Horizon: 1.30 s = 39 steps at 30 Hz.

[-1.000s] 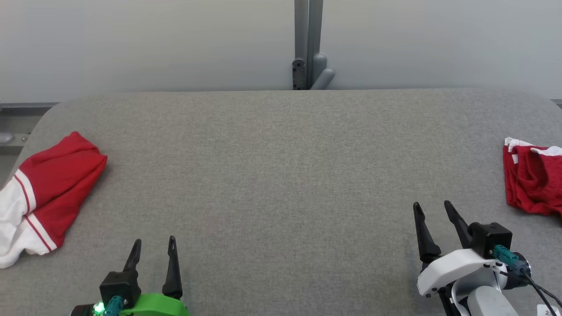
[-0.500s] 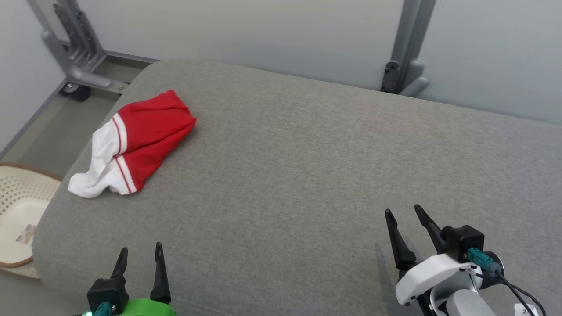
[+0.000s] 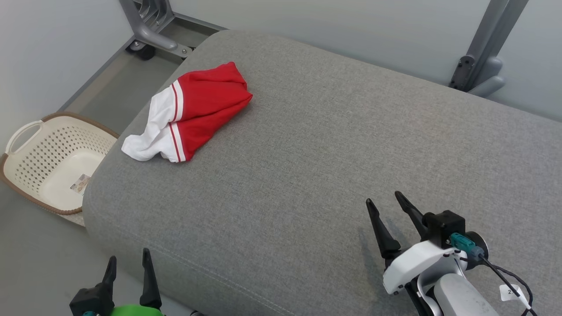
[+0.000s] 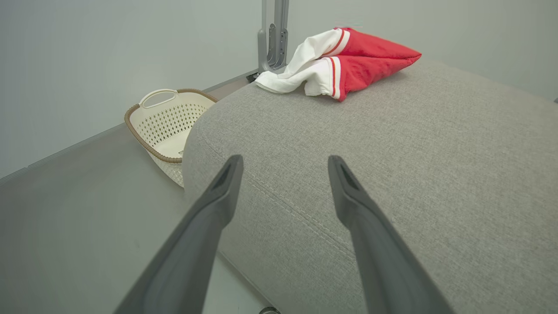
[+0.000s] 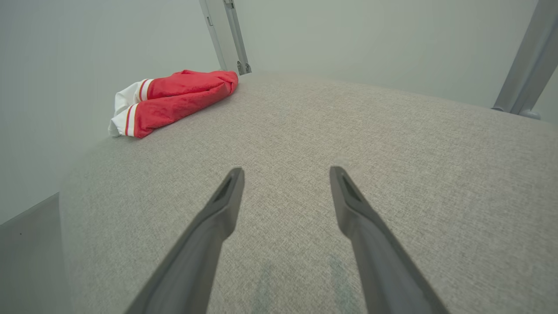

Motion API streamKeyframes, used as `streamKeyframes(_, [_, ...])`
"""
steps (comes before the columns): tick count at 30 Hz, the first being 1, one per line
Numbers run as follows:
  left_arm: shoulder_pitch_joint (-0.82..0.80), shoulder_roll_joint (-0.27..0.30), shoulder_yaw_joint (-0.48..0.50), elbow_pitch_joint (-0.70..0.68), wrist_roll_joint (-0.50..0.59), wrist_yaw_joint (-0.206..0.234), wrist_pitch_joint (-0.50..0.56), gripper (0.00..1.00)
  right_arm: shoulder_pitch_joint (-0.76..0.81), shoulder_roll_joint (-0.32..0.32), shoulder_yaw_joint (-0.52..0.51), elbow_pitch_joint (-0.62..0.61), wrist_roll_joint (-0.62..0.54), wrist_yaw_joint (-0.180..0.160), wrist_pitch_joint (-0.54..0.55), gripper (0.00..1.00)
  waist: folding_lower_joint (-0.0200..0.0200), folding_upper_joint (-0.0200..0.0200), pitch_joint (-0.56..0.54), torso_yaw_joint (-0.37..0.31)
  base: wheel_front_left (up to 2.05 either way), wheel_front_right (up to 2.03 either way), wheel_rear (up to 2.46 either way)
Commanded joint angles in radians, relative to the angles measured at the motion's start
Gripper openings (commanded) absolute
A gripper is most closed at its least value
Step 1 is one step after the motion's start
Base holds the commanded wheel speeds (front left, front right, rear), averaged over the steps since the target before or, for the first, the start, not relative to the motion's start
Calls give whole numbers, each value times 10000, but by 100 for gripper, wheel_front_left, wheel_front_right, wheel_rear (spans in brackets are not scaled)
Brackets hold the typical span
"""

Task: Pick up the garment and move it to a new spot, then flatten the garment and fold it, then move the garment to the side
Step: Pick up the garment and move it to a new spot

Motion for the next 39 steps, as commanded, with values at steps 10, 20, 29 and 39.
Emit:
streamKeyframes(10, [-2191, 24, 458, 1037, -212, -864, 4, 100, -49, -794, -185, -592, -238, -14, -27, 100, 0, 0, 1082, -533, 0, 0, 0])
streamKeyframes(20, [-5244, 673, 1538, 3016, -163, -1265, 4, 100, -829, -1797, 23, -1446, -339, -14, -27, 100, 0, 0, 2782, -1747, 0, 0, 0])
streamKeyframes(29, [-6941, 1221, 1737, 5652, -8, -1148, 4, 100, -1060, -2404, -86, -2106, -385, -14, -27, 100, 0, 0, 3706, -2213, 0, 0, 0])
streamKeyframes(39, [-8072, 1088, 1935, 7618, -133, -779, 3, 45, -896, -2745, -402, -2553, -461, -14, 101, 100, 0, 0, 4074, -2234, 0, 0, 0])
